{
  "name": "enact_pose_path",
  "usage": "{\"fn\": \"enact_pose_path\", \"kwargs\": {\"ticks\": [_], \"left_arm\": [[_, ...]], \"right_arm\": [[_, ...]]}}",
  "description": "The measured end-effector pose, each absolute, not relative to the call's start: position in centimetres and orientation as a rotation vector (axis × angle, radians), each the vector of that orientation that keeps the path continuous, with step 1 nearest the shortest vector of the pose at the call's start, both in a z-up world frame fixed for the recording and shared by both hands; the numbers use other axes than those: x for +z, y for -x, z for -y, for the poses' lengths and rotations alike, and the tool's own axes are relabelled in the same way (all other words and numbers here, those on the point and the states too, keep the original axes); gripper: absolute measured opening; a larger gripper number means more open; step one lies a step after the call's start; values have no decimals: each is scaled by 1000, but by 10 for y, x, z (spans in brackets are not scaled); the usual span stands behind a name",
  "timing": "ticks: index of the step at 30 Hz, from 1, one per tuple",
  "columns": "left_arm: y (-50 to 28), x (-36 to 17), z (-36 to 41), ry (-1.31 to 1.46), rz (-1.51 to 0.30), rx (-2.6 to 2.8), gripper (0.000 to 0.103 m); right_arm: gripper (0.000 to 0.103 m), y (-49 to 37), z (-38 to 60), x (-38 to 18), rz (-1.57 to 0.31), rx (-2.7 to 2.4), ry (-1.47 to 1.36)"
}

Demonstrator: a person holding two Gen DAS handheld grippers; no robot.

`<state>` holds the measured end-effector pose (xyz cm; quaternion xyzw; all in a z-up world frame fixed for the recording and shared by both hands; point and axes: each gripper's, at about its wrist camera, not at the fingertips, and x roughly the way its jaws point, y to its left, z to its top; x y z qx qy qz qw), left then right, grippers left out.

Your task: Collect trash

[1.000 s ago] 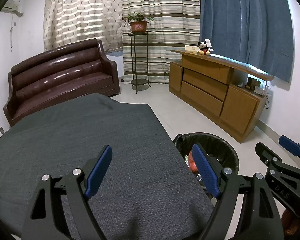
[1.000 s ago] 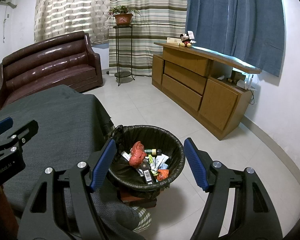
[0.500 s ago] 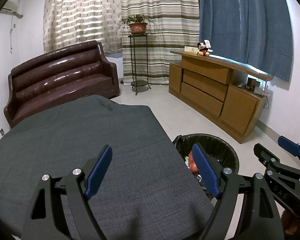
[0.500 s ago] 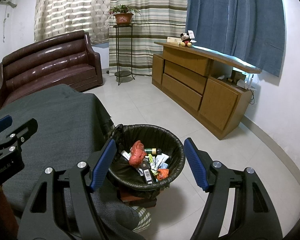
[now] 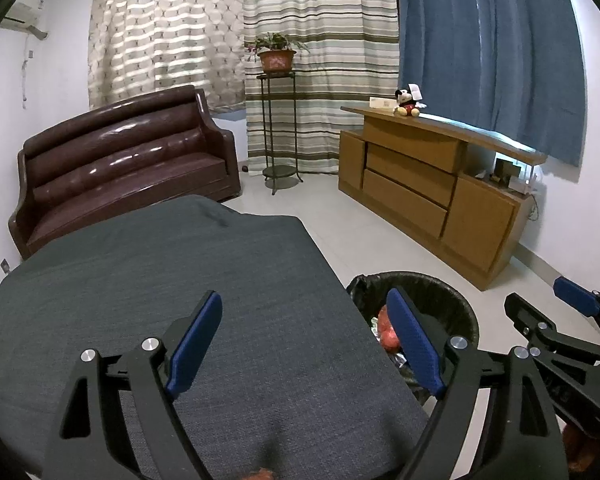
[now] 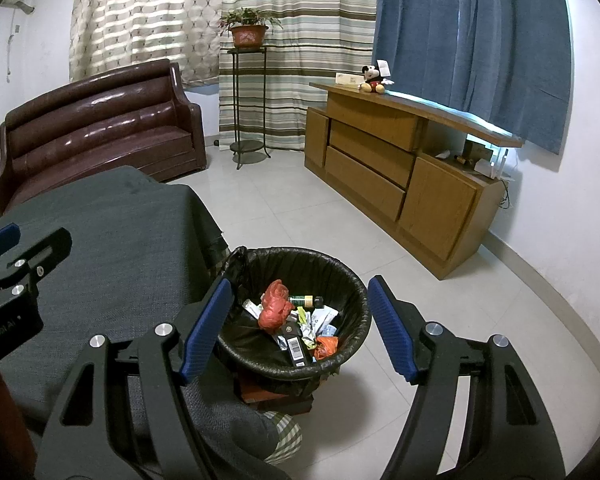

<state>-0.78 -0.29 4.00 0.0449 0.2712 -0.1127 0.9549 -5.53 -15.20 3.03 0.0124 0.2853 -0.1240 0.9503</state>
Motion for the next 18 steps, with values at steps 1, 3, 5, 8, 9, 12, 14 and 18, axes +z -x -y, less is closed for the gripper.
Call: {"fn": "enact_pose_path", "kwargs": {"ticks": [1, 3, 5, 8, 9, 12, 14, 18], "left_arm": [[8, 40, 4, -93, -551, -230, 82], [8, 41, 5, -92, -550, -229, 82], [9, 41, 6, -93, -551, -228, 83], [8, 40, 6, -92, -556, -240, 84], [8, 40, 6, -91, -560, -243, 84], [6, 39, 7, -88, -569, -249, 84], [6, 39, 8, -86, -574, -243, 85], [4, 37, 9, -81, -588, -249, 86]], "right_arm": [[69, 55, 152, 30, -580, -252, -25], [69, 55, 152, 30, -580, -252, -25], [69, 55, 152, 31, -580, -253, -26], [69, 55, 152, 31, -582, -252, -26], [69, 55, 152, 31, -581, -252, -25], [69, 55, 151, 31, -581, -252, -25], [69, 55, 151, 31, -582, -252, -25], [69, 55, 151, 31, -581, -253, -25]]}}
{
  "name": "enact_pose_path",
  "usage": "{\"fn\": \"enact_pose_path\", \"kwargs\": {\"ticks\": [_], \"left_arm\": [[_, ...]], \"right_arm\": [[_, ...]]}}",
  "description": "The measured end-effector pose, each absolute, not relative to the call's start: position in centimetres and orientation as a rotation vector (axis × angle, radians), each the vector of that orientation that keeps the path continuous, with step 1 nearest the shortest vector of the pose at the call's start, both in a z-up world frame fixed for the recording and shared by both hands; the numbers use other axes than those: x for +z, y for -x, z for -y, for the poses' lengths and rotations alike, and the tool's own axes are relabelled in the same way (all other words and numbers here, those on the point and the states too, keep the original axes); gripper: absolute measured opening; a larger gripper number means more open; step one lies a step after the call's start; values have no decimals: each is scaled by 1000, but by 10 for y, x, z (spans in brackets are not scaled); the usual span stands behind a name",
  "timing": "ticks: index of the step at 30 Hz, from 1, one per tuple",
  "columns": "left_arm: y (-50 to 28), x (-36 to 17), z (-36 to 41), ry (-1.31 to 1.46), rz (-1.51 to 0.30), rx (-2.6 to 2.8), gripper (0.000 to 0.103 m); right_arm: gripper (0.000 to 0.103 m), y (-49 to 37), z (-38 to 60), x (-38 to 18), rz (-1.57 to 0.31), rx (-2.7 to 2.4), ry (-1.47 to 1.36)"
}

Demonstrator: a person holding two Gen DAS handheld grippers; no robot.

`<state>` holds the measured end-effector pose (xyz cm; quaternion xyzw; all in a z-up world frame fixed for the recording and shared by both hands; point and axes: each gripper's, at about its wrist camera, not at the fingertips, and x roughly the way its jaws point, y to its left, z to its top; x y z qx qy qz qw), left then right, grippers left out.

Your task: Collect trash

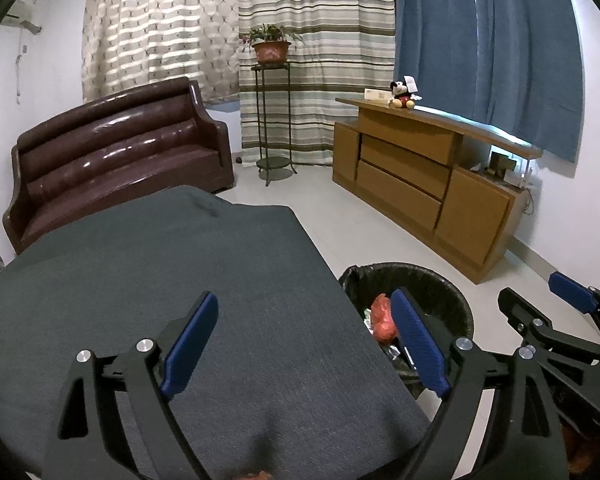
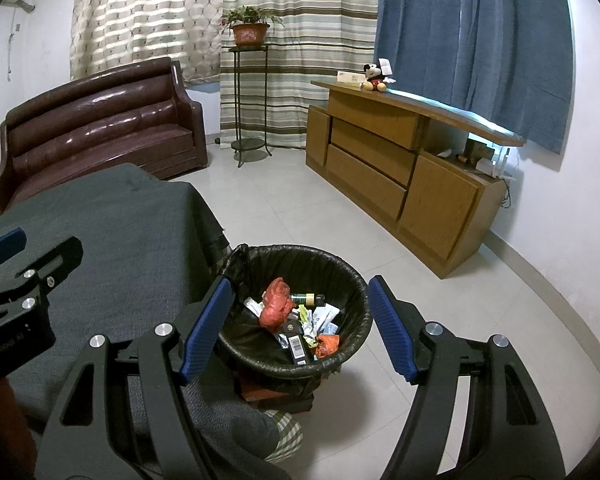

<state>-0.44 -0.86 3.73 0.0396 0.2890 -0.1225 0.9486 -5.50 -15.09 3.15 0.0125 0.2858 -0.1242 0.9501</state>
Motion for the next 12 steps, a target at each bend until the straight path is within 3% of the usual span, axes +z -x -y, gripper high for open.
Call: {"fn": "enact_pose_path", "kwargs": {"ticks": [12], "left_arm": [[-3, 30, 0, -84, -629, -241, 86]], "right_arm": [[69, 57, 147, 25, -592, -247, -17]]}}
